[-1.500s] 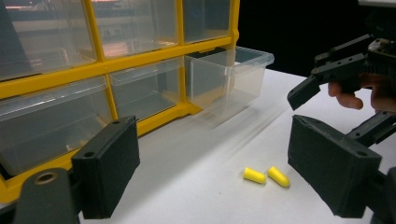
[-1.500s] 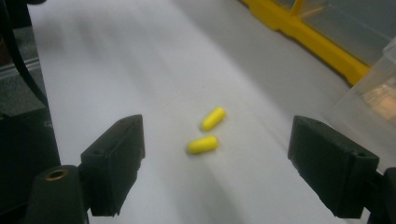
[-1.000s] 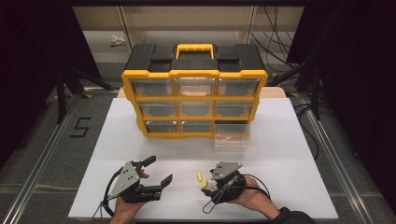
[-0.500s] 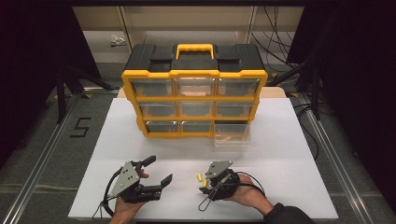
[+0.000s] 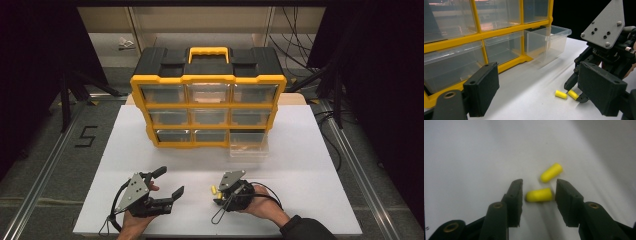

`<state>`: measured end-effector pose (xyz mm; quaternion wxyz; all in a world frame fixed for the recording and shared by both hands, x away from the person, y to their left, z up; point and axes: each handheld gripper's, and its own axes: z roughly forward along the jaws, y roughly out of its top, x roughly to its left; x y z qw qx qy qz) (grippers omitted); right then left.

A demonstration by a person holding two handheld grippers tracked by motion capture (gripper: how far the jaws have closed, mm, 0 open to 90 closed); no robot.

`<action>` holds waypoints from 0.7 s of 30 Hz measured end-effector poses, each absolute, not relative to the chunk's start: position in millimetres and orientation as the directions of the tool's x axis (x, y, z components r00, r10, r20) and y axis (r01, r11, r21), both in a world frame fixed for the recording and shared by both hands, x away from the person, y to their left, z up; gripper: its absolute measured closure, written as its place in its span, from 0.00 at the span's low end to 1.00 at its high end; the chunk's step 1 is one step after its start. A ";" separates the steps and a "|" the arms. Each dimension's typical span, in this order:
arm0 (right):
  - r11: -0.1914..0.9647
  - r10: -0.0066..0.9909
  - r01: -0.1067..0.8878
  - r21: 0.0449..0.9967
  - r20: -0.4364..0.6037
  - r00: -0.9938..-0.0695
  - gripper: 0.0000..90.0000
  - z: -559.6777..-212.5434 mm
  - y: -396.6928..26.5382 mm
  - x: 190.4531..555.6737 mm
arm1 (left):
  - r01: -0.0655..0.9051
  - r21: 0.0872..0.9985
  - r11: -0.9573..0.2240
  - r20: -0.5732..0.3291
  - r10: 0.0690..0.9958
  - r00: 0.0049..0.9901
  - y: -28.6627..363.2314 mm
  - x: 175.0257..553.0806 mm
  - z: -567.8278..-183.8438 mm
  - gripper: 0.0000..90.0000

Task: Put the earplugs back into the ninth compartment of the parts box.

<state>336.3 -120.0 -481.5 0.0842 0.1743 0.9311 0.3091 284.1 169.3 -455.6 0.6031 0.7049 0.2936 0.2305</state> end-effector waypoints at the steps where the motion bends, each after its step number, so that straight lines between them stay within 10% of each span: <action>1: 0.748 0.376 0.274 0.604 -0.046 -0.925 0.68 -481.5 -119.9 336.2 | 0.136 0.986 -0.100 -0.029 0.692 0.721 169.3 284.1 -455.6 0.19; 21: 0.687 0.414 0.268 0.675 -0.060 -0.908 0.75 -459.2 -129.0 337.8 | 0.134 0.986 -0.097 -0.030 0.692 0.722 169.8 283.9 -455.3 0.19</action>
